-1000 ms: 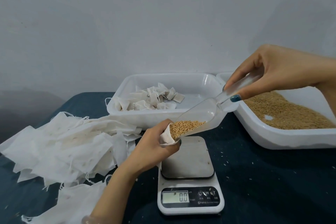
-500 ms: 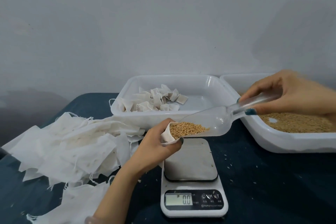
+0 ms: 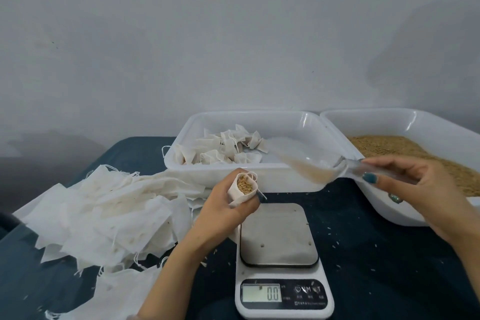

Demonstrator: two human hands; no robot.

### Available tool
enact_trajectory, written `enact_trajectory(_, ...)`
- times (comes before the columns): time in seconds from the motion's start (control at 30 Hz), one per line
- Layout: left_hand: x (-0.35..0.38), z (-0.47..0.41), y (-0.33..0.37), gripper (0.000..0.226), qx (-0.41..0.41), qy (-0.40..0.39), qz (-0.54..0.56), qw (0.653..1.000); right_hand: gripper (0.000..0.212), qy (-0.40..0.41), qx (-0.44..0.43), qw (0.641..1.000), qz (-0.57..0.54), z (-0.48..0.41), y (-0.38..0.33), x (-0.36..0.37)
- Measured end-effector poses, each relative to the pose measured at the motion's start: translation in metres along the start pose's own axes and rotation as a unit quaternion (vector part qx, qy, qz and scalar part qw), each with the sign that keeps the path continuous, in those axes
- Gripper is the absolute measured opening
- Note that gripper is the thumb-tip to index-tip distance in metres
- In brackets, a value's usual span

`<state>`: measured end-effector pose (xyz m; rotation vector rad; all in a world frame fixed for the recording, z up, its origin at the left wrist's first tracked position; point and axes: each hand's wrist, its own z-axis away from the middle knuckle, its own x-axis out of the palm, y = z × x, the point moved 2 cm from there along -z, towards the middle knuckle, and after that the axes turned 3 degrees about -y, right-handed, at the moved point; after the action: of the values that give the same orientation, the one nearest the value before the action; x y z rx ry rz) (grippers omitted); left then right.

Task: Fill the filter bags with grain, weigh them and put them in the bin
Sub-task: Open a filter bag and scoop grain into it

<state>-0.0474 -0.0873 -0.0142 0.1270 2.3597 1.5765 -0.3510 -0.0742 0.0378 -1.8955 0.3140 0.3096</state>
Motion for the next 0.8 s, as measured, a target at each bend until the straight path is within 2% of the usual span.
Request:
enact_trajectory(0.17,-0.007,-0.002,0.002,0.019,0.002,0.086,0.018,0.996,0.039,0.178,0.061,0.982,0.03,0.001,0.015,-0.029)
enact_trajectory(0.23,-0.011,-0.002,0.0,0.015,0.008,0.13,0.015,0.991,0.035,0.24,0.094,0.96,0.106,-0.002,0.034,-0.046)
enact_trajectory(0.3,-0.014,-0.002,0.0,0.008,0.016,0.161,-0.004,0.987,0.028,0.264,0.131,0.934,0.201,-0.009,0.052,-0.058)
enact_trajectory(0.43,-0.015,-0.003,-0.003,0.008,0.028,0.177,0.0,0.984,0.028,0.208,0.151,0.9,0.353,-0.027,0.06,-0.052)
enact_trajectory(0.53,-0.013,-0.003,-0.005,0.016,0.024,0.17,-0.012,0.985,0.029,0.094,0.201,0.882,0.416,-0.036,0.057,-0.037)
enact_trajectory(0.6,-0.011,-0.003,-0.004,0.016,0.024,0.161,-0.013,0.987,0.029,0.034,0.224,0.842,0.49,-0.038,0.049,-0.023)
enact_trajectory(0.67,-0.008,-0.003,-0.004,0.022,0.03,0.14,-0.015,0.99,0.028,0.062,0.168,0.815,0.551,-0.039,0.035,-0.008)
enact_trajectory(0.7,-0.007,-0.004,-0.005,0.024,0.031,0.134,-0.015,0.99,0.028,0.086,0.118,0.813,0.563,-0.039,0.026,0.003)
enact_trajectory(0.73,-0.004,-0.006,-0.004,0.025,0.03,0.128,-0.011,0.991,0.029,0.094,0.067,0.827,0.55,-0.039,0.017,0.017)
enact_trajectory(0.8,0.001,-0.009,-0.003,0.02,0.026,0.114,0.016,0.993,0.029,0.059,-0.011,0.878,0.474,-0.039,-0.002,0.046)
